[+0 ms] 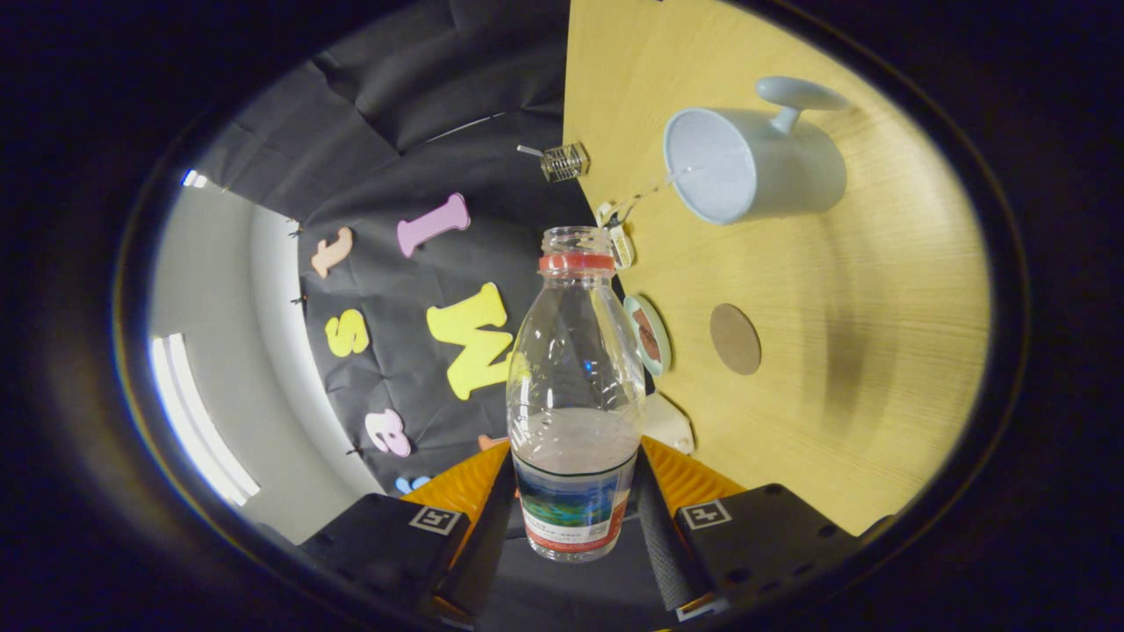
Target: Take the bottle from table, then pour the juice into the cup, finally place the bottle on the coaster
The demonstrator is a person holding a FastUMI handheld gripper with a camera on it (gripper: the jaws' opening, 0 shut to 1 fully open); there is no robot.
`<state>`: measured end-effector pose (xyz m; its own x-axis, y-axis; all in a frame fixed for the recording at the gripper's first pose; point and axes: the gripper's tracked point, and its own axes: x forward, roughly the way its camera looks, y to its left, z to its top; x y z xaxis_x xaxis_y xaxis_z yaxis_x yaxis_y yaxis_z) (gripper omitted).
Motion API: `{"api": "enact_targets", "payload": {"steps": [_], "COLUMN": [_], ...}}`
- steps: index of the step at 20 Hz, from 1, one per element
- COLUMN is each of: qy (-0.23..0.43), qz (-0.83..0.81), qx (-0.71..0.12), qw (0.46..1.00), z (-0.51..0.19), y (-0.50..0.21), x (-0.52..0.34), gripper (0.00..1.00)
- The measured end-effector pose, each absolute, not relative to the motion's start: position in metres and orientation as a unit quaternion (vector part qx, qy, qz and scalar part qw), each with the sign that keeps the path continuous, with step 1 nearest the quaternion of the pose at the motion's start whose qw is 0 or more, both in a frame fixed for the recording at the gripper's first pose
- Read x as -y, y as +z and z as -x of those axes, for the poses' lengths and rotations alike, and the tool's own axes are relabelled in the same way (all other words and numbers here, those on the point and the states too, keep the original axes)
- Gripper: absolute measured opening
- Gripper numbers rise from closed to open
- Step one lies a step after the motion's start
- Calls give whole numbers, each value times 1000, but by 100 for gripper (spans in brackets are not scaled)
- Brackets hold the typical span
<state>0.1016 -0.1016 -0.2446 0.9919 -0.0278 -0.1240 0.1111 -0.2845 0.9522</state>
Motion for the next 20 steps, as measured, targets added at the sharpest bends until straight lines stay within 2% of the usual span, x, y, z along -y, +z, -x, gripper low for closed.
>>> {"api": "enact_targets", "payload": {"steps": [20], "qy": [-64], "qz": [-834], "qx": [-7], "qw": [547], "z": [-109], "y": [-220], "x": [119], "gripper": [75]}}
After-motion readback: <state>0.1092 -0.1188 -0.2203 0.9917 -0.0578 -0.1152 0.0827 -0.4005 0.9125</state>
